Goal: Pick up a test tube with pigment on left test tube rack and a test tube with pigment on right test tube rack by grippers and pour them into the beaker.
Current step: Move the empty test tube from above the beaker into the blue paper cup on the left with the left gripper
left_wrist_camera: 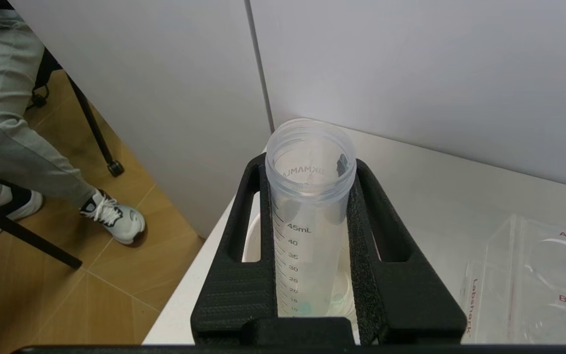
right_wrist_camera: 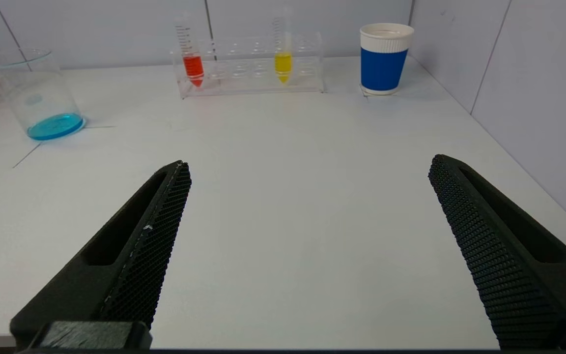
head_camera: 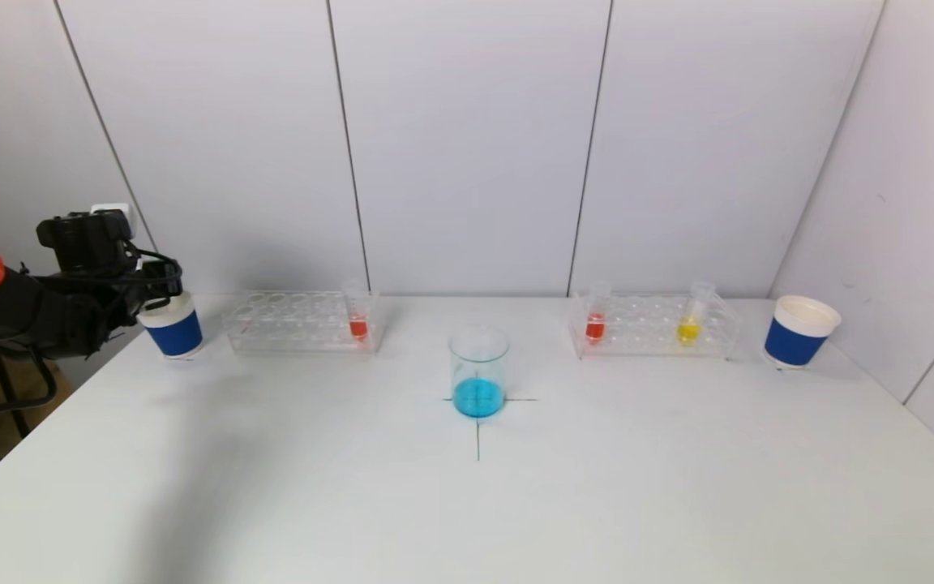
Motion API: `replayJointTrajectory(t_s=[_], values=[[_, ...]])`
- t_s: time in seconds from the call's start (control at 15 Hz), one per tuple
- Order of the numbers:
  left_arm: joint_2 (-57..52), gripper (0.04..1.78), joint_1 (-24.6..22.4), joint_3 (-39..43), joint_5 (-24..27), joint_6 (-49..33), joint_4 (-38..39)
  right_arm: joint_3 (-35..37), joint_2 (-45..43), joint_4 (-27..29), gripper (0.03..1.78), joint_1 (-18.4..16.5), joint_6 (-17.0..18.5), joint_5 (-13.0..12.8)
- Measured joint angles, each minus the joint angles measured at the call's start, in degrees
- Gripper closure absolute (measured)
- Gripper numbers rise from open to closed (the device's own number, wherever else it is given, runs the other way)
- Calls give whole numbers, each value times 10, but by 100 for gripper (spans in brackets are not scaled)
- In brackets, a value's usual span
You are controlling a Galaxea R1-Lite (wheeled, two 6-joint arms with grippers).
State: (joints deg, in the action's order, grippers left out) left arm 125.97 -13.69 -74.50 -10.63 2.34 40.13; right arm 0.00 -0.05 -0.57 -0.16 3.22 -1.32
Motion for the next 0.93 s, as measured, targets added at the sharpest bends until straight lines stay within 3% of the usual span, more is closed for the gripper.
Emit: replayJointTrajectory(t_s=[0.93], values=[[18, 138, -3, -5, 0, -3, 1, 0, 0, 0, 5, 0, 0, 0]])
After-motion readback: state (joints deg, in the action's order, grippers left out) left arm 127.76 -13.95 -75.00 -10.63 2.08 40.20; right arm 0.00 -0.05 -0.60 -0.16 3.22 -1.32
